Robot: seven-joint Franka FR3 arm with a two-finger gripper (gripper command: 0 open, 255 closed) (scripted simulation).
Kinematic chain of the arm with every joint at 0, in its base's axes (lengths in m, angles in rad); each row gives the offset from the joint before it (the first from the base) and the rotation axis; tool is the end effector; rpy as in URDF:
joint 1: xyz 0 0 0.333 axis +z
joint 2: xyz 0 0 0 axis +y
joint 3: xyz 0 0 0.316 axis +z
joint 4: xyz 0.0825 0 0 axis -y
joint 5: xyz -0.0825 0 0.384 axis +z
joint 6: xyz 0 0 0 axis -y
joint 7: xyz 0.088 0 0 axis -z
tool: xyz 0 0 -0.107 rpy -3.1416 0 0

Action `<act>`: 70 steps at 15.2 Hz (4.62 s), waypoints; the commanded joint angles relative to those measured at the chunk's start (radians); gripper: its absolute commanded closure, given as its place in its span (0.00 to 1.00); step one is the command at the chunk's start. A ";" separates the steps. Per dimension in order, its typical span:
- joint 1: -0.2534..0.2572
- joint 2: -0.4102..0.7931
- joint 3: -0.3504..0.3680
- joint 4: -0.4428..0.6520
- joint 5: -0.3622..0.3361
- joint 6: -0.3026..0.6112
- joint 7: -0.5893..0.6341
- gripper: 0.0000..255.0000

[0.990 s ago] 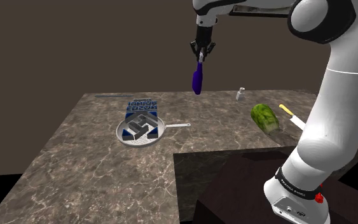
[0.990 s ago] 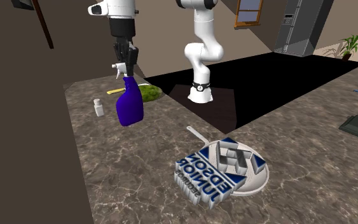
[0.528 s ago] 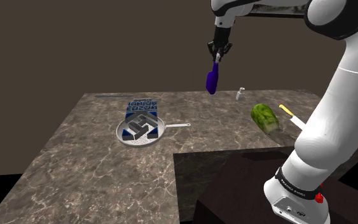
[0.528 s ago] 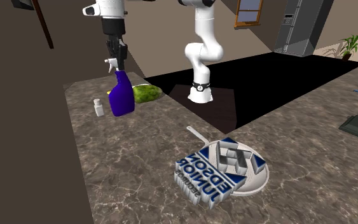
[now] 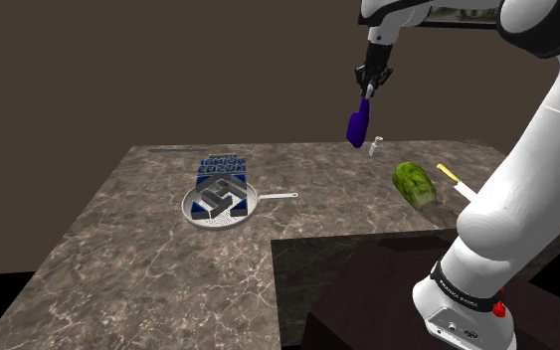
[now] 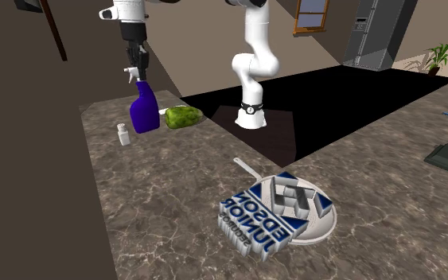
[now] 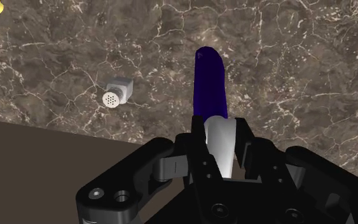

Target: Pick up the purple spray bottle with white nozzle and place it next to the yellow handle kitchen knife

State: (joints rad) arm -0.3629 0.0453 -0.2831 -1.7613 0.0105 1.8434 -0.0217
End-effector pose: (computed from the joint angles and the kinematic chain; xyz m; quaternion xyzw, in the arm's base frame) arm 0.4660 -0.3469 0.5328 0.9512 -0.3081 0.0178 0.0075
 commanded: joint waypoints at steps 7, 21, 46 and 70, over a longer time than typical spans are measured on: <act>-0.092 -0.021 -0.088 -0.022 0.004 0.001 -0.184 1.00; -0.290 0.126 -0.240 0.144 0.095 -0.044 -0.544 1.00; -0.561 0.437 -0.286 0.382 0.277 -0.029 -0.857 1.00; -0.559 0.432 -0.287 0.372 0.275 -0.024 -0.858 0.00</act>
State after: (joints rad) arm -0.9194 0.4821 -0.5679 -1.4180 0.2896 1.8523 -0.8839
